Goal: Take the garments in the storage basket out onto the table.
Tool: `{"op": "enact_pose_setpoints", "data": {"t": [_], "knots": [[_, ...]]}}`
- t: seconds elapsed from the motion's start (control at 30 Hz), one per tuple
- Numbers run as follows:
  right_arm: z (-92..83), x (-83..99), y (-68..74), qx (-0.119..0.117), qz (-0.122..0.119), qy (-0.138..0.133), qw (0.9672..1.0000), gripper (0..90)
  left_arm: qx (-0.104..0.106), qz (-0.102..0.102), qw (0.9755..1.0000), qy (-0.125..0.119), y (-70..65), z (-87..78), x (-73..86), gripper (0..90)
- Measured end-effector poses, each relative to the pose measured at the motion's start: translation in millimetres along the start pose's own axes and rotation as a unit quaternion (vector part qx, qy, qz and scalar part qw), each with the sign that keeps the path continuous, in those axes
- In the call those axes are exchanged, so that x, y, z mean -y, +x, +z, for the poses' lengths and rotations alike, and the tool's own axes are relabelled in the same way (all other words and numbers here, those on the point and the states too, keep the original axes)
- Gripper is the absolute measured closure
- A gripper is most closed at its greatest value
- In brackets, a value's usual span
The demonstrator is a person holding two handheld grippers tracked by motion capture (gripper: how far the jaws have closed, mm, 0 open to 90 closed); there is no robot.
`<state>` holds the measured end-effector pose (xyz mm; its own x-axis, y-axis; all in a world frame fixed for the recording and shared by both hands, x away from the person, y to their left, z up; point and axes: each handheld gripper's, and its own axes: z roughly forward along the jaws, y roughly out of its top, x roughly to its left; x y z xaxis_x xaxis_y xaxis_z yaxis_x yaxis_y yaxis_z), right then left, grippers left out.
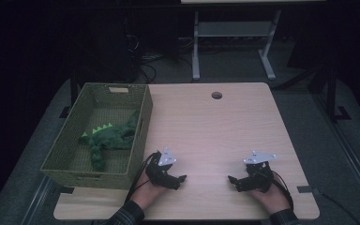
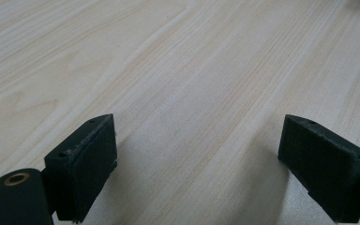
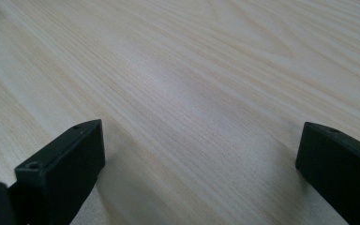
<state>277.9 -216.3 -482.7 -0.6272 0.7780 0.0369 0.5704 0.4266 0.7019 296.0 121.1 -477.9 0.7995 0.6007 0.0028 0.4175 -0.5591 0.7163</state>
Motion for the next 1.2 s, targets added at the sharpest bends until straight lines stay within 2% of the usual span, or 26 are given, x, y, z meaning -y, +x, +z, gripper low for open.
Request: {"op": "enact_pose_setpoints", "data": {"t": [0.33,0.47,0.53,0.67,0.8,0.97,1.2], "knots": [[-0.4,0.4,0.3,-0.001,0.000,0.000,1.0000,1.2,0.000,-0.003,1.0000,-0.001,-0.4,2.2,-2.2,11.3],[-0.5,0.5,0.4,-0.001,0.001,0.000,1.0000,1.2,-0.003,-0.003,1.0000,0.008,-1.2,2.9,-5.2,11.5],[-0.5,0.5,0.4,-0.001,0.000,0.000,1.0000,1.2,0.009,-0.013,0.9998,0.016,-2.1,1.5,-7.5,12.2],[-1.0,1.1,0.9,-0.001,0.000,-0.001,1.0000,1.2,0.016,-0.013,0.9995,0.022,-3.8,0.6,-8.8,12.3],[-1.4,1.4,1.2,0.000,0.000,0.000,1.0000,1.2,0.014,0.000,0.9998,0.013,-5.8,-4.6,-15.0,12.3],[-1.4,1.5,1.2,0.000,0.000,0.000,1.0000,1.2,0.013,0.003,0.9999,0.008,-5.8,-10.2,-21.9,12.4],[-1.5,1.6,1.3,-0.001,-0.001,-0.001,1.0000,1.2,0.016,0.004,0.9998,0.012,-5.0,-14.8,-28.4,12.5]]}}
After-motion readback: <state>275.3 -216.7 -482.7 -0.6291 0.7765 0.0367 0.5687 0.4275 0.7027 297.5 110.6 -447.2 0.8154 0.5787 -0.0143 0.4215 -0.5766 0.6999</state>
